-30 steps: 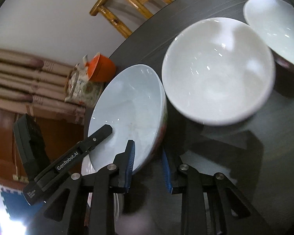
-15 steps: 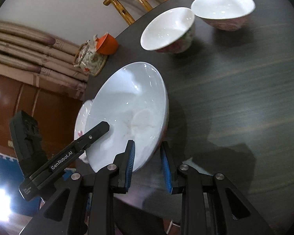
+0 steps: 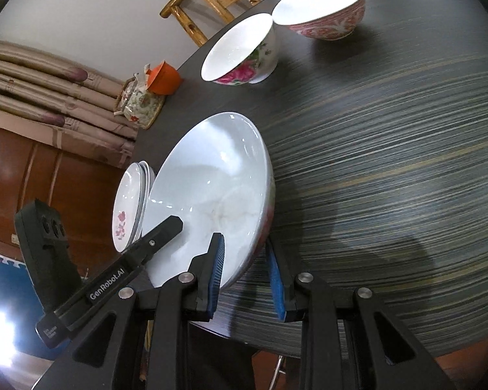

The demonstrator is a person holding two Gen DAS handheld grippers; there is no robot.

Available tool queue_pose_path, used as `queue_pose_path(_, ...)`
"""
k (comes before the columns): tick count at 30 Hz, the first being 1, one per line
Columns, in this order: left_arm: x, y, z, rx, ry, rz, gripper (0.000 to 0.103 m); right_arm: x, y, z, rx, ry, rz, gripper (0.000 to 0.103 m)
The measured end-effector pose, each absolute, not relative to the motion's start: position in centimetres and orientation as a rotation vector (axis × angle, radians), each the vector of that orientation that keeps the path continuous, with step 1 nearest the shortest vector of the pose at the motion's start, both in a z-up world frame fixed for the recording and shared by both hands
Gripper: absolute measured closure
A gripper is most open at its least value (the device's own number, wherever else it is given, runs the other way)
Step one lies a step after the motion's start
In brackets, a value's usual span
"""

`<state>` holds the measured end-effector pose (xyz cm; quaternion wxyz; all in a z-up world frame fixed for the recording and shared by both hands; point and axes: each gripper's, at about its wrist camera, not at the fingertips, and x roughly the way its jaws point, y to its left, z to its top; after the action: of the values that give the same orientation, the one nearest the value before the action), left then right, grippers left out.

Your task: Organize plates and bowls

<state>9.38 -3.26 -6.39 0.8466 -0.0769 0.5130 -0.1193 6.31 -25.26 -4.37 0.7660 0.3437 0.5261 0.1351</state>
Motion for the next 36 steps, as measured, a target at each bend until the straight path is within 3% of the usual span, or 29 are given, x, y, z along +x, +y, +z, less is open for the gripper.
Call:
queue_pose_path(1, 9.2, -3.2, -6.3, -0.163, 1.076, -0.248, 0.083, 6.3, -25.4, -4.3, 0.735, 1.138, 0.290, 0.078)
queue_pose_path(3, 8.7, -2.9, -5.8, -0.144, 1.057, -0.213, 0.065, 6.1, -25.7, -4.3, 0.734, 1.131, 0.288, 0.075)
queue_pose_path(5, 8.1, -2.5, -5.2, -0.134, 1.037, -0.200, 0.061, 5.9, -26.4, -4.4, 0.772, 1.125, 0.281, 0.074)
queue_pose_path(14, 4.2, -1.1, -3.6, -0.181, 0.984, -0.198, 0.060, 2.8, -30.5, -2.8, 0.826, 0.960, 0.195, 0.062)
queue_pose_path(24, -0.5, -0.7, -1.8, -0.116, 0.899, -0.153, 0.060, -2.2, -31.7, -4.7, 0.774, 0.919, 0.075, 0.062)
queue_pose_path(34, -3.6, -0.5, 0.2, -0.063, 0.838, -0.131, 0.060, -4.8, -30.2, -1.9, 0.676, 0.863, 0.095, 0.057)
queue_pose_path(36, -4.5, -0.5, 0.7, -0.044, 0.815, -0.119, 0.052, -5.4, -30.0, -1.4, 0.672, 0.853, 0.091, 0.057)
